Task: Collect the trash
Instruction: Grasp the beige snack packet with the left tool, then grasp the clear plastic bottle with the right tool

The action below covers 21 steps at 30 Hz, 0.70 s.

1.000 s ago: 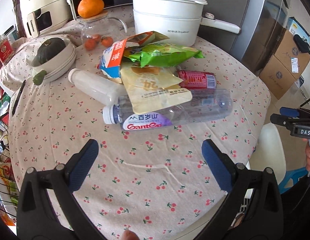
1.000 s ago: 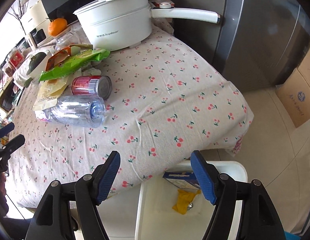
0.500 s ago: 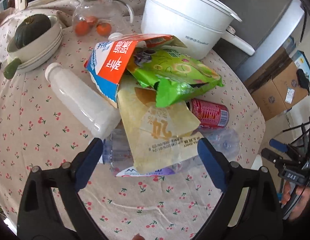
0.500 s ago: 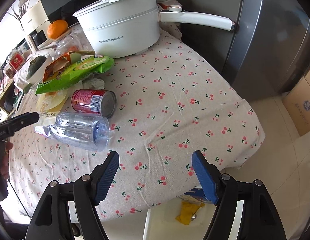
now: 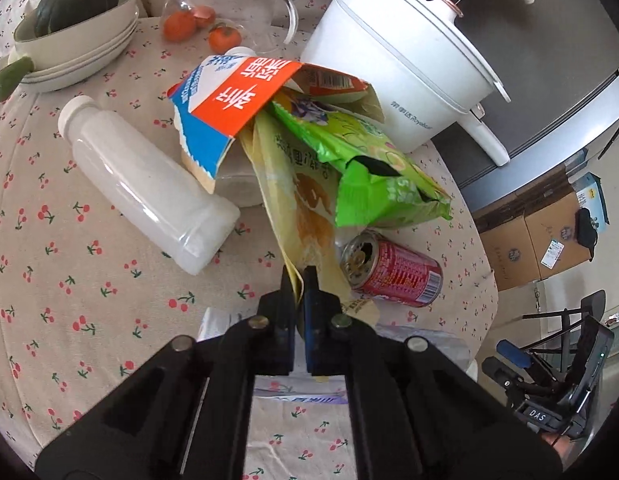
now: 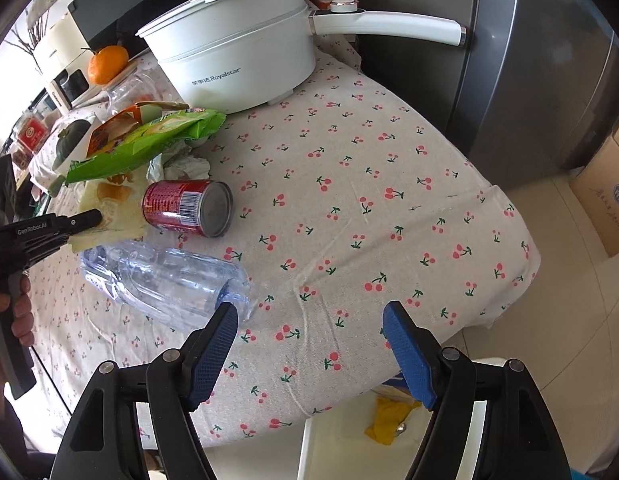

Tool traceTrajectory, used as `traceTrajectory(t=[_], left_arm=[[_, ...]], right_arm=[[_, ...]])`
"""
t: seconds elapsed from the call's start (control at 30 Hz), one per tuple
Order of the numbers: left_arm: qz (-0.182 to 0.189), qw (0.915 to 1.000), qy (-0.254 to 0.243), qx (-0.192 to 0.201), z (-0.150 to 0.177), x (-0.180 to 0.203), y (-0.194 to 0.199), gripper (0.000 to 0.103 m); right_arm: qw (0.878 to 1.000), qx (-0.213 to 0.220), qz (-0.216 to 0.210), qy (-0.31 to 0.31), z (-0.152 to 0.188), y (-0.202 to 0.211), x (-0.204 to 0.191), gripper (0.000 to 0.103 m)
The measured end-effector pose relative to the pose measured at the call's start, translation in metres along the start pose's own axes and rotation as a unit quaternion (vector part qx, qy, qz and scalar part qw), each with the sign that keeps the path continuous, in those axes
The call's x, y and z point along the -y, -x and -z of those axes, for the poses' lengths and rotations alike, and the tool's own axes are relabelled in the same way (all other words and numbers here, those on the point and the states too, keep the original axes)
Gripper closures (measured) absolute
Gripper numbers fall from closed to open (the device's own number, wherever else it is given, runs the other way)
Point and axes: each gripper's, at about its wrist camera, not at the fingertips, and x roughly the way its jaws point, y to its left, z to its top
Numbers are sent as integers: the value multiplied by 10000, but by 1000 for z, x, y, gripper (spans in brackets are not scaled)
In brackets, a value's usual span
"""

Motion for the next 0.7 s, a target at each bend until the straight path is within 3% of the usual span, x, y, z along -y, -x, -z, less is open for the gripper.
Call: traceTrajectory(t=[0.27,0.47,0.57,0.7], left_arm=[[-338,9967,-611,415,27,25,50,102],[-729,9892,-850,944,58,11,92,102],[-741,9894,-700,1034,64,-2,108,102],[-1059,9855,-830,1032,74,-13,119,102]], right_arm=[[10000,37,27,61,2,0,-9,26],[9998,135,-128,63,2,1,-30,26],[9986,249,-289,379,5,3,-54,26],[9917,220,-492,1166,6,0,-94,26]])
